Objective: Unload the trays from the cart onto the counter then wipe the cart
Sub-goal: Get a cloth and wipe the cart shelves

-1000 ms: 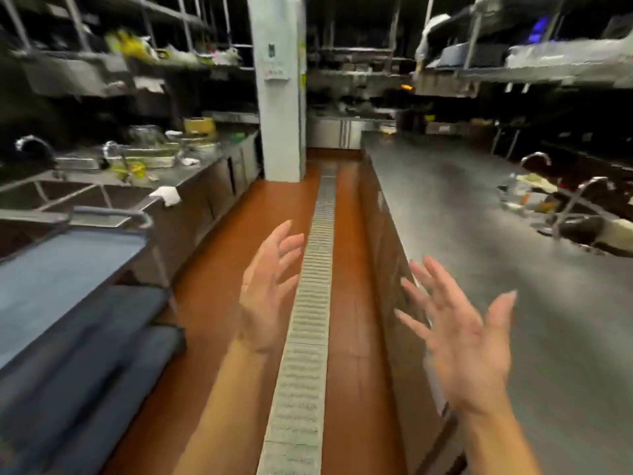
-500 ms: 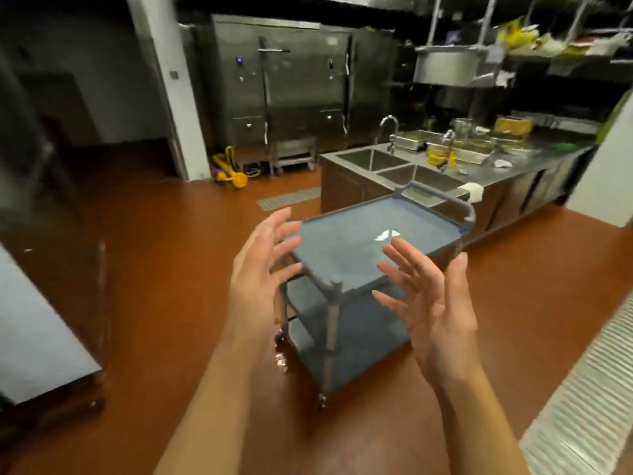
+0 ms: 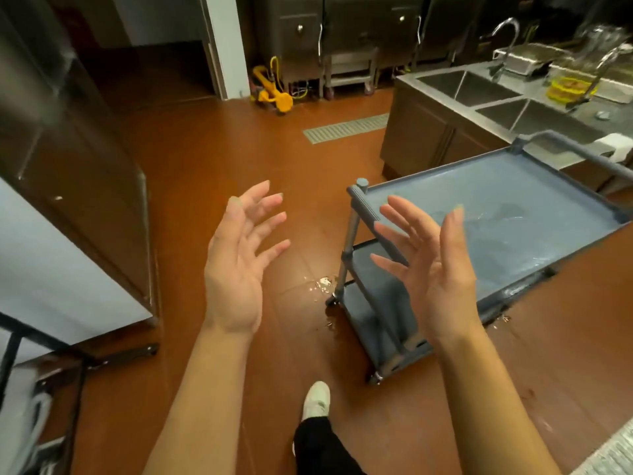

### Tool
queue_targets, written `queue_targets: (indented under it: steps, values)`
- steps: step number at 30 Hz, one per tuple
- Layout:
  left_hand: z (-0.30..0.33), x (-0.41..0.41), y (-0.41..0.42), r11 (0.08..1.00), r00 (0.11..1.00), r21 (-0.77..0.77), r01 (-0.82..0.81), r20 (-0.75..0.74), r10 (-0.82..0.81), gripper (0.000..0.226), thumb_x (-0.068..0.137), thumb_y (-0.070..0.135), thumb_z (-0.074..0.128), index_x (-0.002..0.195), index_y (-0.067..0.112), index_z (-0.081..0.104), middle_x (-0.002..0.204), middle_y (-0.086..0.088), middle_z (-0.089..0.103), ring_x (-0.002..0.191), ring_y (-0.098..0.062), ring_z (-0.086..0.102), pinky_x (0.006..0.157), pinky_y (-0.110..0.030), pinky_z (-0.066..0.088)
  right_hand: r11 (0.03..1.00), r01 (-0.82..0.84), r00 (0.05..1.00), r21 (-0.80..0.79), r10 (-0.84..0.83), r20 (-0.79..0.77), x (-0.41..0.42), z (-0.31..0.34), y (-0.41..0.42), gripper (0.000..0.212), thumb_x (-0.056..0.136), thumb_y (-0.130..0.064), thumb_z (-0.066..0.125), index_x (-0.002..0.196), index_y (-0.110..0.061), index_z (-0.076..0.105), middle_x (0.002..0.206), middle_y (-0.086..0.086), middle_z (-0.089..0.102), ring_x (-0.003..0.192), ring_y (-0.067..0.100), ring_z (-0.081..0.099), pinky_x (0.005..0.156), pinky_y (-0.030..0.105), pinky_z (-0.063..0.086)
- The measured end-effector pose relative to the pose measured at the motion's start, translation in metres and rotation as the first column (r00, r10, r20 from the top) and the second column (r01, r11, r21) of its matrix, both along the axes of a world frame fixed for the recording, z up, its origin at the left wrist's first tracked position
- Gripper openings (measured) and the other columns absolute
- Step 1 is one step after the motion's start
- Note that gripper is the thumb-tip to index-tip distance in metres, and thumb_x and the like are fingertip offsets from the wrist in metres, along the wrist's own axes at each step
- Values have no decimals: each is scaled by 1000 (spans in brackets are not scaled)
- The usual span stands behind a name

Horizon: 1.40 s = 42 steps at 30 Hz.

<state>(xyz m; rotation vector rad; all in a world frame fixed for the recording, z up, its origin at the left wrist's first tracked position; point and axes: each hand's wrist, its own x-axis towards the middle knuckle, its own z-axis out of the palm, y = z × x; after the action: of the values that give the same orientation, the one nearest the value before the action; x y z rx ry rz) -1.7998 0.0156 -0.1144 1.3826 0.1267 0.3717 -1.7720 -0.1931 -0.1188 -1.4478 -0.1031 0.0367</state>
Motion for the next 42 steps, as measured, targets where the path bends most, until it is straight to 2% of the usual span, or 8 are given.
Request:
queue_targets:
  steps: [4, 8, 13, 18, 23, 29, 33, 42]
  values:
    - [-16, 102, 47, 998, 998, 37, -51, -46, 53, 59, 97, 60, 29, 141, 32, 58, 139, 11, 64, 130, -15, 61, 110, -55, 47, 997, -61, 998, 38, 62, -30, 119, -28, 54, 73, 98, -68, 15, 142, -31, 60, 144, -12, 61, 134, 12, 57, 111, 60, 43]
    - [6, 200, 106, 993, 992, 67, -102, -74, 107, 65, 94, 65, 30, 143, 31, 57, 141, 10, 63, 131, -16, 60, 112, -54, 46, 992, -115, 992, 50, 118, -55, 235, -14, 114, 71, 100, -68, 15, 142, -32, 60, 143, -12, 61, 133, 11, 57, 111, 59, 44]
    - [35, 301, 162, 982, 982, 17, -186, 43, 185, 66, 96, 61, 28, 145, 26, 55, 144, 7, 62, 133, -18, 59, 113, -56, 45, 977, -205, 979, 60, 205, 5, 356, 20, 171, 73, 96, -70, 17, 143, -32, 58, 145, -12, 60, 133, 10, 57, 112, 58, 44]
    - [43, 433, 184, 988, 984, 41, -150, 104, 145, 66, 96, 61, 29, 143, 26, 57, 142, 7, 63, 132, -16, 60, 112, -56, 45, 977, -203, 976, 64, 198, 87, 478, 30, 199, 71, 99, -67, 15, 144, -31, 57, 146, -10, 59, 133, 11, 57, 110, 59, 46]
    - [65, 601, 192, 998, 988, 55, -21, 157, 12, 66, 95, 61, 29, 143, 26, 58, 141, 7, 64, 131, -16, 61, 112, -56, 46, 995, -89, 986, 46, 81, 145, 613, 51, 205, 72, 99, -67, 14, 145, -31, 56, 146, -10, 59, 134, 12, 57, 110, 58, 45]
    - [107, 805, 124, 933, 914, 125, 337, 194, -356, 62, 98, 59, 29, 139, 26, 61, 137, 6, 66, 128, -15, 62, 110, -56, 45, 974, 218, 954, 63, -226, 198, 747, 87, 148, 74, 98, -68, 12, 146, -31, 55, 146, -10, 59, 134, 13, 56, 110, 58, 45]
    - [131, 907, 45, 803, 767, 155, 575, 240, -595, 62, 100, 57, 25, 141, 26, 60, 140, 7, 64, 129, -14, 61, 112, -55, 44, 898, 421, 870, 124, -439, 224, 803, 108, 82, 76, 97, -67, 15, 146, -27, 56, 144, -7, 61, 132, 14, 58, 110, 58, 45]
    - [140, 1082, -133, 582, 526, 170, 795, 283, -802, 59, 100, 57, 31, 140, 26, 61, 137, 8, 66, 126, -12, 63, 108, -51, 47, 708, 679, 654, 196, -704, 277, 936, 118, -67, 74, 99, -66, 14, 144, -26, 57, 144, -3, 61, 132, 17, 59, 109, 62, 44]
